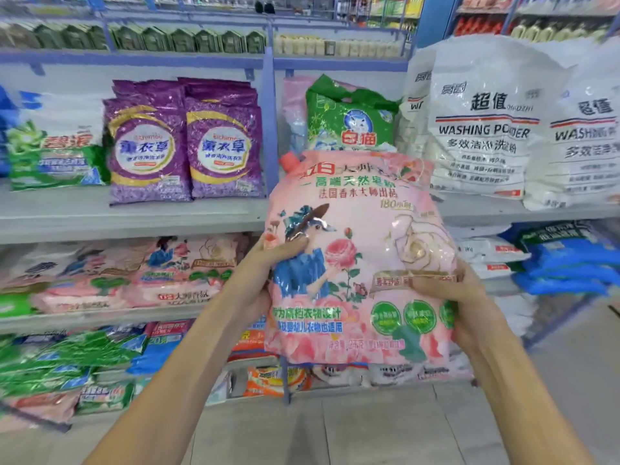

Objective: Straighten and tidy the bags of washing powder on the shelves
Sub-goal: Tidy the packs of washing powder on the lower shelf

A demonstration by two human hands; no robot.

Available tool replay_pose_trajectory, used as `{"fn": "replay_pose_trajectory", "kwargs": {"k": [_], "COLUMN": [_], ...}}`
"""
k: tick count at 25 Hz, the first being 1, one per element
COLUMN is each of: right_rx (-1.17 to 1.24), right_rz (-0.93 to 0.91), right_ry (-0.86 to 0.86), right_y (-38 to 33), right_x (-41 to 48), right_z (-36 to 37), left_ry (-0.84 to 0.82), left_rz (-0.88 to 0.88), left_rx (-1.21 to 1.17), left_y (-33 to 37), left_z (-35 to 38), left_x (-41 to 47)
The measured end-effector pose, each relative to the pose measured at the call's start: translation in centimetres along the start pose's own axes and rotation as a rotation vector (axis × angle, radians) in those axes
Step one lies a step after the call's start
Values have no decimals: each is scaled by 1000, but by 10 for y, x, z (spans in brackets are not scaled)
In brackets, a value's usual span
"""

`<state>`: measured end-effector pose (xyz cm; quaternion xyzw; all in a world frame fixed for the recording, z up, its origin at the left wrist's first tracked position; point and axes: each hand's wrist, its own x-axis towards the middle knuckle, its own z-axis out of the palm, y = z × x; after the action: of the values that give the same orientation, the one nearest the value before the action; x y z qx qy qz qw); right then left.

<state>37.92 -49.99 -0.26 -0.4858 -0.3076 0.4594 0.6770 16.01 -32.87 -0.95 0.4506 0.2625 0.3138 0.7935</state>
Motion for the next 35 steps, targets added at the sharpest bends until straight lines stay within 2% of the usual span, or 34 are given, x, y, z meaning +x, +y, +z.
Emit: {"fn": "replay_pose_trajectory", "kwargs": {"k": [4, 8, 12, 17, 26, 32, 35], "right_rx": [134, 15, -2, -19, -21, -66, -72], "right_rz": [36, 28, 165, 240, 268, 243, 236], "right_ry": [131, 66, 85, -14, -136, -99, -79], "right_y": [17, 26, 45, 77, 165, 243, 271], "right_x": [-32, -56, -76, -78, -44, 6, 31], "right_z": [9, 12, 33, 90, 244, 374, 416], "left_ry": [16, 69, 157, 314, 526, 535, 528], "left_rz": [7, 8, 28, 83, 89, 5, -24], "left_rx": [51, 38, 47, 23, -6, 9, 50], "left_y": [-14, -31, -34, -27, 7, 58, 69], "left_z": [0, -5, -17, -65, -221, -373, -433], "left_x": [-37, -80, -127, -184, -246, -243, -225]}}
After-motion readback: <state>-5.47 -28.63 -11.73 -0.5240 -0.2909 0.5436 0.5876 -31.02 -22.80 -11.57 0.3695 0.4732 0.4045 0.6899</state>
